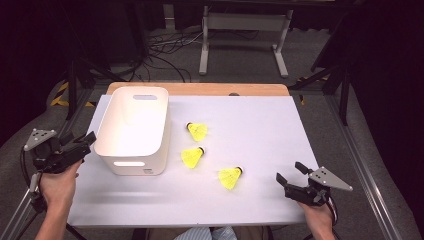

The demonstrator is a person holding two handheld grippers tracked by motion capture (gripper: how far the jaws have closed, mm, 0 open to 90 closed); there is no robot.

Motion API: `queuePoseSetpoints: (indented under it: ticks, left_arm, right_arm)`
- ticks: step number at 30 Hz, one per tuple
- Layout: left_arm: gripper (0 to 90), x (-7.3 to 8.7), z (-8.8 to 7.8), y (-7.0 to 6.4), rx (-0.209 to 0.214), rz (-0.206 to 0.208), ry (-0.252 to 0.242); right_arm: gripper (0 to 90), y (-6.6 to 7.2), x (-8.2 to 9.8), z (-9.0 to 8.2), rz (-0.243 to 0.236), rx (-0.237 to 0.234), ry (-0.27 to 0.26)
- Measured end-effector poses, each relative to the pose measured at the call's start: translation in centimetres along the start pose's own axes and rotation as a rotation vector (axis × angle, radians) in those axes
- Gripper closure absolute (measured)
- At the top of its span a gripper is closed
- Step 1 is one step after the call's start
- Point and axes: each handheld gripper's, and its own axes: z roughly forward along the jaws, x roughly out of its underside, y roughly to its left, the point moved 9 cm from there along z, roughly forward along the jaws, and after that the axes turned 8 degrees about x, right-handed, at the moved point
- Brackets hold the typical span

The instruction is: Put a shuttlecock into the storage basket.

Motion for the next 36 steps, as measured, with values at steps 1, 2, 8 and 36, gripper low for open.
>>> queuePoseSetpoints:
  ticks: [1, 2, 8, 36]
  left_arm:
    - [26.0, -0.1, 0.1, -0.2, 0.005, 0.001, 0.005]
    - [26.0, -0.1, 0.1, -0.2, 0.005, 0.001, 0.005]
    - [27.4, -0.3, 0.8, -1.1, 0.034, -0.012, 0.043]
    - [29.3, -1.3, 2.7, -5.4, 0.119, 0.023, 0.08]
  right_arm:
    - [17.1, 0.0, 0.0, 0.0, -0.002, 0.0, 0.001]
    - [17.1, 0.0, 0.0, 0.0, -0.002, 0.0, 0.001]
    - [17.1, 0.0, 0.0, 0.0, -0.002, -0.003, 0.0]
    - [17.1, 0.2, 0.0, 0.1, -0.011, -0.009, 0.005]
